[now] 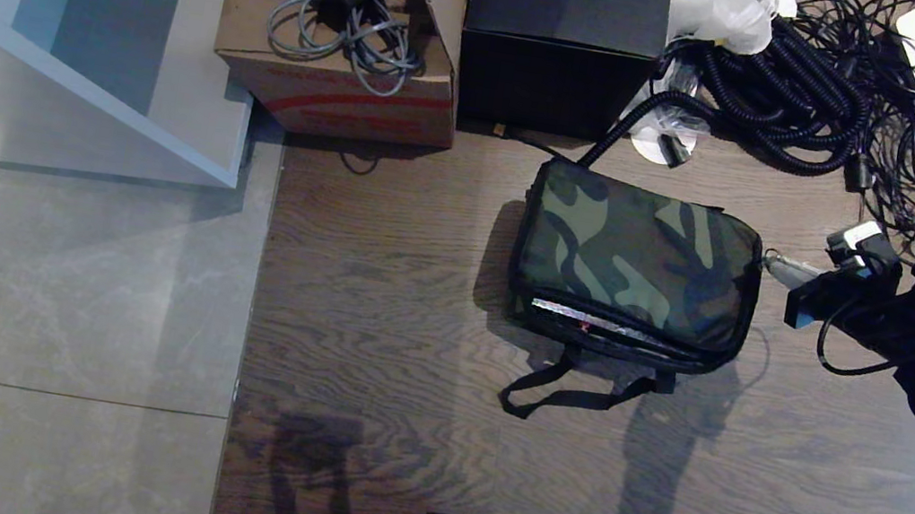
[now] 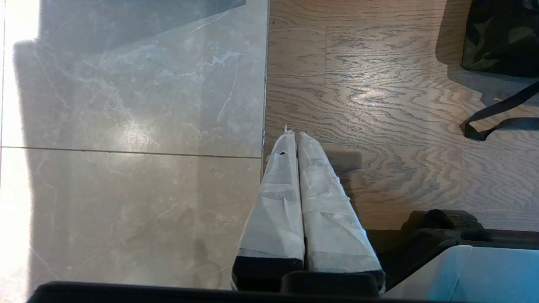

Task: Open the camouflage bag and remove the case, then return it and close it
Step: Open the top of the storage box

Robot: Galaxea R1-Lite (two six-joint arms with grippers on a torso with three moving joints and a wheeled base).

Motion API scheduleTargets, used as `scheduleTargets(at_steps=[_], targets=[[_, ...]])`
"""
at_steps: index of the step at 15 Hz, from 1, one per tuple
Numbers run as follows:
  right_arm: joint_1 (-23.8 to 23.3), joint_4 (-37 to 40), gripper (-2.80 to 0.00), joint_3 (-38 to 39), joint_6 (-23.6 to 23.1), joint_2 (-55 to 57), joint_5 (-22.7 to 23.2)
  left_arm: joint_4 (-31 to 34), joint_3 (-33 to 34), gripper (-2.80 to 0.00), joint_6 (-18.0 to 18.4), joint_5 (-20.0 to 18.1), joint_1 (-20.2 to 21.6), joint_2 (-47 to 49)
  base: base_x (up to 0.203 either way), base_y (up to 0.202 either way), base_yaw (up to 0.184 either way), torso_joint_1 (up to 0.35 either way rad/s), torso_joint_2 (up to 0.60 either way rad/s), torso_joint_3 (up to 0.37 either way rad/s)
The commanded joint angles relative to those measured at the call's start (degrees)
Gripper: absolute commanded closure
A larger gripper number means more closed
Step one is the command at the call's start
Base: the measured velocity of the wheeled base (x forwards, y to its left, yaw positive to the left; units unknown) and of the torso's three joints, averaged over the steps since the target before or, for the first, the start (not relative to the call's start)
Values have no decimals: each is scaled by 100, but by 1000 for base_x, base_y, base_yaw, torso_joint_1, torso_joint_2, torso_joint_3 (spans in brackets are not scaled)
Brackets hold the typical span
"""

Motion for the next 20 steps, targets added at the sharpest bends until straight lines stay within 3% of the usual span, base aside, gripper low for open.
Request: scheduleTargets(at_steps=[1, 9, 10, 14, 17, 20], targets=[[-1, -91, 0, -301, -15, 231, 23, 0, 2, 0, -6, 2, 0, 0, 0, 0, 0, 0, 0, 0], [-1, -364, 0, -533, 41, 460, 2, 0, 2, 0, -6, 2, 0, 0, 0, 0, 0, 0, 0, 0], [6, -377, -280, -524, 30, 476, -12, 0, 2, 0, 1, 2, 0, 0, 0, 0, 0, 0, 0, 0], [-41, -295, -280, -240, 33, 341, -12, 0, 2, 0, -5, 2, 0, 0, 0, 0, 0, 0, 0, 0], [-236, -152, -280, 473, 6, -61, 1, 0, 2, 0, 1, 2, 0, 0, 0, 0, 0, 0, 0, 0], [-453, 705, -280, 1121, 62, -867, 15, 0, 2, 0, -1, 2, 0, 0, 0, 0, 0, 0, 0, 0]])
